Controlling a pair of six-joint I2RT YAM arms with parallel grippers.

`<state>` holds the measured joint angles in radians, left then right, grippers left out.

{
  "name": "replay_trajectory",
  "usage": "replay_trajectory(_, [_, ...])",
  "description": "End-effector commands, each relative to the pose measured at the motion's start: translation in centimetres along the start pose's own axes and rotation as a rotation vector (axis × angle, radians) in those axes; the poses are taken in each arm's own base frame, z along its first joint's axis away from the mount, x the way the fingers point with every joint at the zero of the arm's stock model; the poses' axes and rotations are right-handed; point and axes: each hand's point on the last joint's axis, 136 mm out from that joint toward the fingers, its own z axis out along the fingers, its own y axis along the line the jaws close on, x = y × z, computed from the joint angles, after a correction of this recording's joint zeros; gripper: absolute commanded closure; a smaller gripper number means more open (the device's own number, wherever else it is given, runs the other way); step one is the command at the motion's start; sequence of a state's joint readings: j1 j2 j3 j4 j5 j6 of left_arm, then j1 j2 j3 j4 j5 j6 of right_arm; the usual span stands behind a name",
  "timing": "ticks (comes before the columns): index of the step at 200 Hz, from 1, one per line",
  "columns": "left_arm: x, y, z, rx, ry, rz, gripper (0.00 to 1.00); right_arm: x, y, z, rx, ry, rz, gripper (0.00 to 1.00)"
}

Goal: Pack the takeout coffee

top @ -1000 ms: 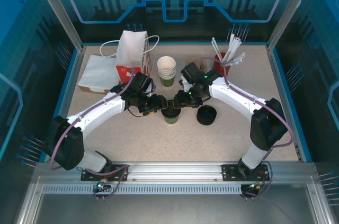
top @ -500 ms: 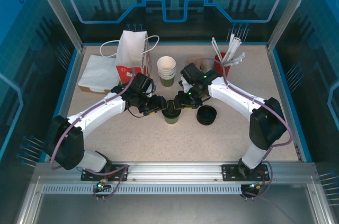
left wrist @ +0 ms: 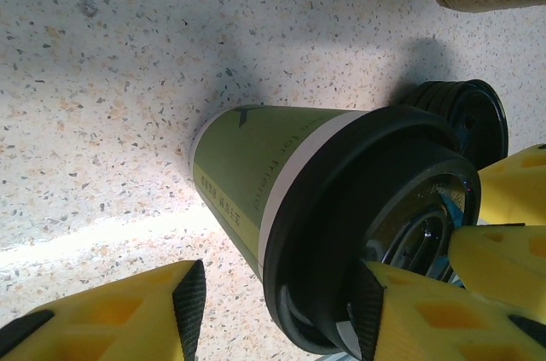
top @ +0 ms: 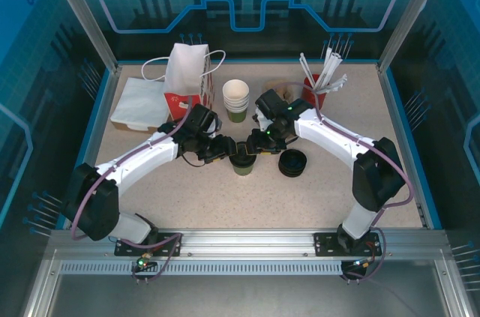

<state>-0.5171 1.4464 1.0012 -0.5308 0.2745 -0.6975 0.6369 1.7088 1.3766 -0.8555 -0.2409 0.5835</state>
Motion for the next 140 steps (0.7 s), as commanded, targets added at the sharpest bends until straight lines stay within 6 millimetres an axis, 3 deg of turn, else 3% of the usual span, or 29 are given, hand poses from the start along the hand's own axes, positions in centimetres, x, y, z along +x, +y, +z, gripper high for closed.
replay_trajectory(1, [3.5,5.7,1.7,-0.206,0.114,-0.043,0.50,1.8,-0.7,0.9,0.049,0.085,0.004,0.57])
replay_trajectory(64, [4.0,7.1,2.0,-0.245,0.116,-0.056,0.51,2.3,-1.4,1.3,0.078,0.117,0.010,0.58])
replay_trajectory(140, [4.4,7.3,2.2,-0.244,0.124,-0.060,0.51,3.9,-2.7,2.2,0.119,0.190,0.034,0.61])
